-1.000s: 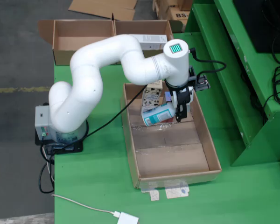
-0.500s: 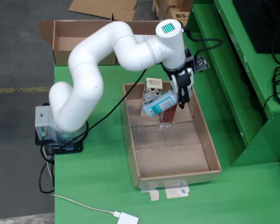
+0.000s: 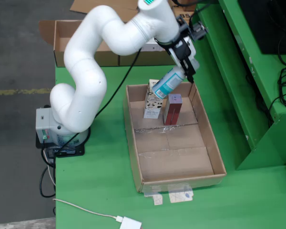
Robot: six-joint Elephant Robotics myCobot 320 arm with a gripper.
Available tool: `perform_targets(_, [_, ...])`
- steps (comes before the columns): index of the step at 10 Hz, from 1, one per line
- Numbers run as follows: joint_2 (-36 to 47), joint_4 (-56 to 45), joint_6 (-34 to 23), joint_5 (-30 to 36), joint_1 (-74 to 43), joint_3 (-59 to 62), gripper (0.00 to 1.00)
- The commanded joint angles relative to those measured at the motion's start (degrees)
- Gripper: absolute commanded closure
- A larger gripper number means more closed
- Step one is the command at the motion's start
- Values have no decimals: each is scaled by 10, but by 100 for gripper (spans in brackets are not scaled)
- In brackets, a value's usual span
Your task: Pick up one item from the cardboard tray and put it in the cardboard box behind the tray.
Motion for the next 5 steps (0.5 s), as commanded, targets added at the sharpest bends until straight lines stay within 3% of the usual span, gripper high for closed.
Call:
perform_targets(1, [87,-61,16,-53,206,153,100])
perform_targets(2, [87,-61,16,-53,206,153,100])
perform_targets(3, [170,-169,55,-98,402,153,100])
perform_targets(5, [191,-201,73,-111,470,153,100])
